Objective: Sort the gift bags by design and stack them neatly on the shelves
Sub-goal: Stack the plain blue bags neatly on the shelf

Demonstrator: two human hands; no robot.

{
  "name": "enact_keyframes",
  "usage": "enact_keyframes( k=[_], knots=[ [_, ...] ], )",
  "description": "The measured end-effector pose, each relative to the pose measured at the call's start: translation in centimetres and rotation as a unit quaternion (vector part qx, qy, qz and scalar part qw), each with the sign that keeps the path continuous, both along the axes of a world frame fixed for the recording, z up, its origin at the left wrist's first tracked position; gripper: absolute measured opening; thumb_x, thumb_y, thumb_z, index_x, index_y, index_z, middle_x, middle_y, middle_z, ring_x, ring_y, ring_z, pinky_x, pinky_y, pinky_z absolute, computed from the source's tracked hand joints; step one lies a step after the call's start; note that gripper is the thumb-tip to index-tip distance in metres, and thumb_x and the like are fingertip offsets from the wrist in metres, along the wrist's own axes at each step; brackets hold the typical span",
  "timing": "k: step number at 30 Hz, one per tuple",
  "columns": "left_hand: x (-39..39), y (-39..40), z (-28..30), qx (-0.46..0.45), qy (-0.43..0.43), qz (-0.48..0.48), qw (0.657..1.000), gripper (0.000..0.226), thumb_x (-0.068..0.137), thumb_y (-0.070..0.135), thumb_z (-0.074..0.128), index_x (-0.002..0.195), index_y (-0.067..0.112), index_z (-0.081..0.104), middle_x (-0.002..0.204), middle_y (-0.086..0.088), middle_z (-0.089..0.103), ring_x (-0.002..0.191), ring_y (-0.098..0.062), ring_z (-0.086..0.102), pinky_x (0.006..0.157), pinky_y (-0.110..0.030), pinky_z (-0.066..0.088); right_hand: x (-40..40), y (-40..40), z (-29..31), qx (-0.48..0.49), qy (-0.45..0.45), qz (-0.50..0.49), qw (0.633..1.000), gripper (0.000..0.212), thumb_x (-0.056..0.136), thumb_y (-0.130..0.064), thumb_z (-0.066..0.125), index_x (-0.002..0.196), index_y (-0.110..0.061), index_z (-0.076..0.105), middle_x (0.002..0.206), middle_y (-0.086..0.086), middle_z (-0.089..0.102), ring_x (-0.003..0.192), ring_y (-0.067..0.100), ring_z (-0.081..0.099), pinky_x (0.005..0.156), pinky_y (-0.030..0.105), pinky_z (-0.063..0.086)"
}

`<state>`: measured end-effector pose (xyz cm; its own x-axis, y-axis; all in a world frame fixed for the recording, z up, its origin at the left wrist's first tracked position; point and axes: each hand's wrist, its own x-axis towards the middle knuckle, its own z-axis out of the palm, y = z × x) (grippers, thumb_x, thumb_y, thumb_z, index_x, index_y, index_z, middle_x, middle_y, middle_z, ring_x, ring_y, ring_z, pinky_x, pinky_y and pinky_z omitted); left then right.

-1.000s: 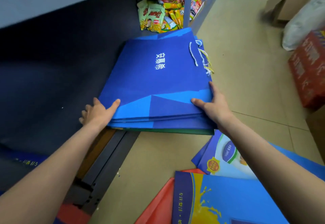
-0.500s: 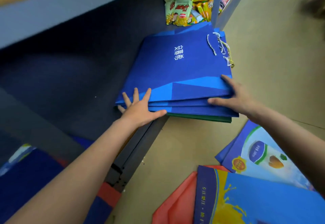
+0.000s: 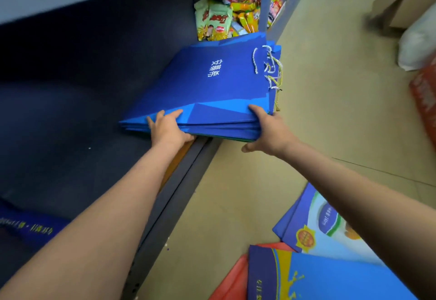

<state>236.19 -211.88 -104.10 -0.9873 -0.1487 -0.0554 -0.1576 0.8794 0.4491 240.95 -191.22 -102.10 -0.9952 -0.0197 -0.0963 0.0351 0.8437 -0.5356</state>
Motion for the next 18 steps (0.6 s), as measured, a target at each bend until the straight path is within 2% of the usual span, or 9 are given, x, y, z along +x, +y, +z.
enact_keyframes(
  k=[2,5,7,9,11,15,18],
  knots=[
    [-0.6,0.0,-0.3,0.021,-0.017,0.048,0.998,0.072,0.082,0.021,0.070,0.144,0.026,0.033,0.154,-0.015,0.014,0.143,-0.033,0.009,0.115,-0.037,0.010,-1.8,-1.2,0.3,0.021,-0.010,0.027,0.999,0.097,0.071,-0.027,0.080,0.147,-0.018,0.020,0.135,0.017,0.042,0.125,0.030,0.035,0.097,0.029,0.034],
    [0.4,0.5,-1.5,0.094,-0.055,0.070,0.992,0.074,0.091,0.021,0.059,0.150,0.024,0.013,0.157,-0.014,0.003,0.143,-0.033,0.012,0.110,-0.038,0.024,-2.9,-3.1,-0.8,0.052,-0.020,0.043,0.998,0.089,0.070,-0.026,0.080,0.141,-0.013,0.029,0.126,0.021,0.045,0.119,0.032,0.040,0.093,0.032,0.037],
    [0.8,0.7,-1.8,0.091,-0.047,0.044,0.994,0.074,0.093,0.022,0.054,0.150,0.018,0.007,0.156,-0.012,0.012,0.141,-0.030,0.019,0.110,-0.039,0.024,-3.4,-4.1,-1.8,0.056,0.000,0.036,0.998,0.081,0.071,-0.026,0.079,0.136,-0.011,0.035,0.123,0.020,0.047,0.116,0.033,0.041,0.090,0.033,0.038],
    [0.7,0.8,-1.5,0.071,-0.032,0.022,0.997,0.070,0.094,0.021,0.051,0.150,0.012,0.009,0.150,-0.012,0.029,0.137,-0.028,0.027,0.113,-0.040,0.023,-4.0,-5.1,-2.5,0.055,0.031,0.028,0.998,0.070,0.074,-0.024,0.076,0.132,-0.011,0.040,0.124,0.018,0.048,0.115,0.035,0.044,0.090,0.033,0.039],
    [0.3,0.8,-0.7,0.076,-0.034,0.018,0.996,0.067,0.095,0.023,0.049,0.149,0.010,0.012,0.145,-0.013,0.037,0.135,-0.028,0.032,0.114,-0.040,0.021,-5.1,-5.9,-2.7,0.055,0.063,0.023,0.996,0.061,0.077,-0.021,0.072,0.131,-0.012,0.045,0.124,0.019,0.048,0.113,0.036,0.047,0.092,0.034,0.040],
    [0.4,0.0,0.3,0.115,-0.019,0.021,0.993,0.064,0.095,0.023,0.048,0.150,0.015,0.015,0.148,-0.009,0.035,0.135,-0.026,0.032,0.113,-0.041,0.024,-7.9,-6.1,-2.2,0.059,0.094,0.003,0.994,0.054,0.079,-0.015,0.069,0.130,-0.014,0.050,0.124,0.021,0.047,0.112,0.038,0.048,0.092,0.034,0.039],
    [0.8,-1.1,0.4,0.115,-0.020,0.001,0.993,0.067,0.094,0.022,0.048,0.150,0.019,0.011,0.153,-0.006,0.025,0.138,-0.024,0.028,0.112,-0.044,0.026,-9.1,-5.7,-2.1,0.061,0.072,-0.010,0.995,0.065,0.075,-0.015,0.074,0.134,-0.014,0.046,0.128,0.021,0.045,0.117,0.037,0.047,0.098,0.035,0.037]
  ],
)
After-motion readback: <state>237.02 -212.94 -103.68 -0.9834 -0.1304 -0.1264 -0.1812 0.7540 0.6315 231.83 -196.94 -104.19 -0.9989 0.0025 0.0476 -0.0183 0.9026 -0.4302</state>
